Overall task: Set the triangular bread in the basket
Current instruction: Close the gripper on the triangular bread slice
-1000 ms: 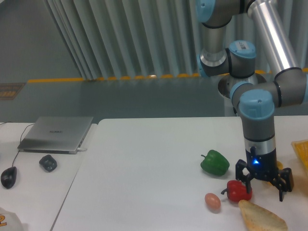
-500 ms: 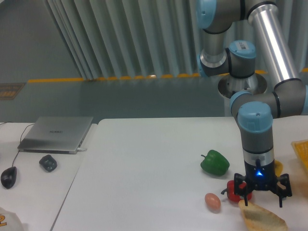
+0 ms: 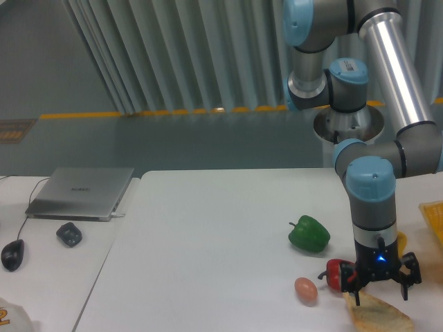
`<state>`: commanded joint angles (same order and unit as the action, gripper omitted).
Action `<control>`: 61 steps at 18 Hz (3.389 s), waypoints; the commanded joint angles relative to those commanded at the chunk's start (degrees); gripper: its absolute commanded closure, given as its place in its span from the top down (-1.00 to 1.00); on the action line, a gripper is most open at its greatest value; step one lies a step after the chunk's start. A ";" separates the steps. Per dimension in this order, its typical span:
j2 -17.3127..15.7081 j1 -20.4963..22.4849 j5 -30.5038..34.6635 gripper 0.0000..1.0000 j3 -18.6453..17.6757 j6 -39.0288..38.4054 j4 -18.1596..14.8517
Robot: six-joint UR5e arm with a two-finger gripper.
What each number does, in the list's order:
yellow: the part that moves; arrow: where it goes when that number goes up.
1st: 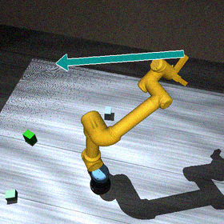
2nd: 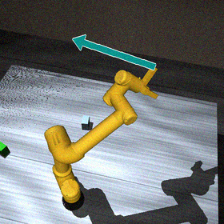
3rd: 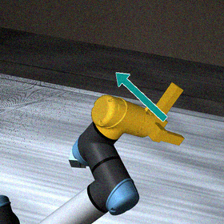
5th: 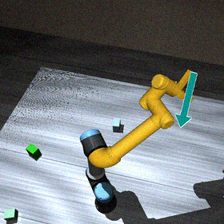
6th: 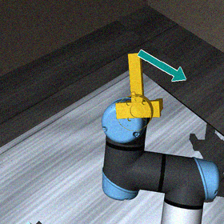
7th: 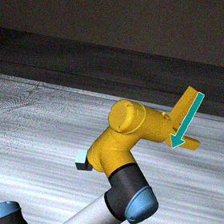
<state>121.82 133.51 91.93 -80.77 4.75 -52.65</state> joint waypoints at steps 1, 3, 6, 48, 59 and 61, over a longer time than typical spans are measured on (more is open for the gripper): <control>-0.09 0.00 0.00 1.00 0.00 0.00 0.00; 0.09 -0.09 0.00 1.00 -0.09 0.00 0.00; 0.26 -0.09 0.00 1.00 0.09 0.00 0.00; -0.09 0.79 1.76 1.00 -0.79 -3.24 -0.26; 0.70 -2.81 2.02 1.00 0.00 -5.53 -0.26; 0.96 -3.16 2.02 1.00 -0.53 -5.54 -0.35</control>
<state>122.78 130.34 93.96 -81.30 -0.79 -53.00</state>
